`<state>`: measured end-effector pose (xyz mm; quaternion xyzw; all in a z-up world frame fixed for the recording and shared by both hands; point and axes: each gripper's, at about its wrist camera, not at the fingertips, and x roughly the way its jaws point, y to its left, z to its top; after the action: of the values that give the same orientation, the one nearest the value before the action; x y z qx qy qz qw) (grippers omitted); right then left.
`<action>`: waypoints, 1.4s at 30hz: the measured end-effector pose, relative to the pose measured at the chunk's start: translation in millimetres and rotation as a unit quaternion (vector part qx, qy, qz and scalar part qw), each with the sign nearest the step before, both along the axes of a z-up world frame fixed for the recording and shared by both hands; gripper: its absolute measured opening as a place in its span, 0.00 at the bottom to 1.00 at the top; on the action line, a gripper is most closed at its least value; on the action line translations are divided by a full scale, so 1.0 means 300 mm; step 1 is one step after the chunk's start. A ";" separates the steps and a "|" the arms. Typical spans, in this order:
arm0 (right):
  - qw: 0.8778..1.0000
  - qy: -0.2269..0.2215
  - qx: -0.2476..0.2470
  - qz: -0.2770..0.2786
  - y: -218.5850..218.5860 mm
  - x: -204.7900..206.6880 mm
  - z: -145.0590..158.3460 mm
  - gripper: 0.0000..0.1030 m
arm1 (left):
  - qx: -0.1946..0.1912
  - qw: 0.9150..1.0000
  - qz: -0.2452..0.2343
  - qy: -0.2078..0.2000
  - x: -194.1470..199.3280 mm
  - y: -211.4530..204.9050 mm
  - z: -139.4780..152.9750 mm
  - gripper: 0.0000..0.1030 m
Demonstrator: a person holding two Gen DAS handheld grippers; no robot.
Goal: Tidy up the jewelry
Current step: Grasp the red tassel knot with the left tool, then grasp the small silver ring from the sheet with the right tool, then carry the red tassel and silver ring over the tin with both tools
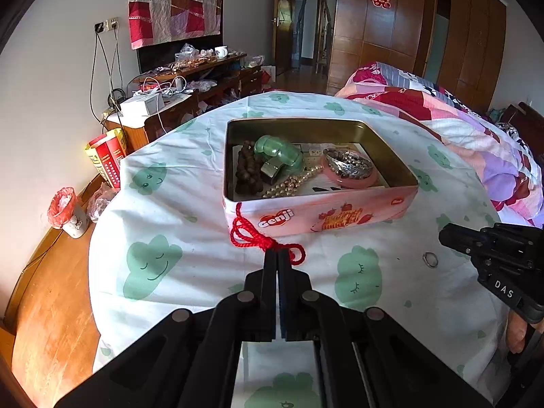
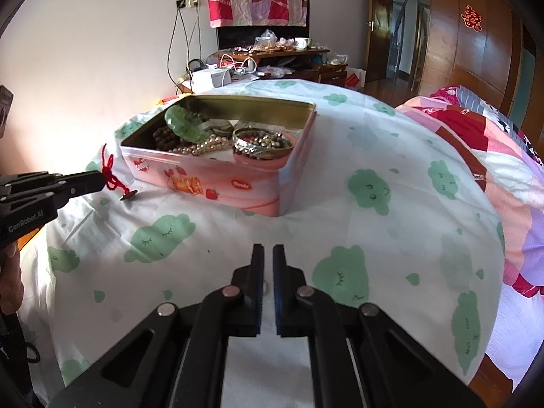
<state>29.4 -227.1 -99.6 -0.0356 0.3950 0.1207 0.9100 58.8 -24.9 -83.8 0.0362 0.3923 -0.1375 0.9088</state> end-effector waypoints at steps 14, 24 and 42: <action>0.999 0.039 -0.009 0.018 0.032 -0.001 -0.067 0.40 | -0.009 1.000 -0.001 0.008 -0.015 0.006 -0.016 0.00; 1.000 0.013 0.000 0.016 0.019 -0.024 -0.014 0.21 | -0.015 1.000 -0.008 -0.009 -0.026 0.005 0.041 0.00; 0.998 -0.053 0.011 0.034 0.056 0.012 0.163 0.21 | -0.008 0.997 -0.027 -0.065 0.006 -0.043 0.233 0.00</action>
<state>33.0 -210.3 -50.6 -0.0452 0.3433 0.1540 0.9254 60.5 -37.7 -14.0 0.0486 0.3304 -0.1628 0.9284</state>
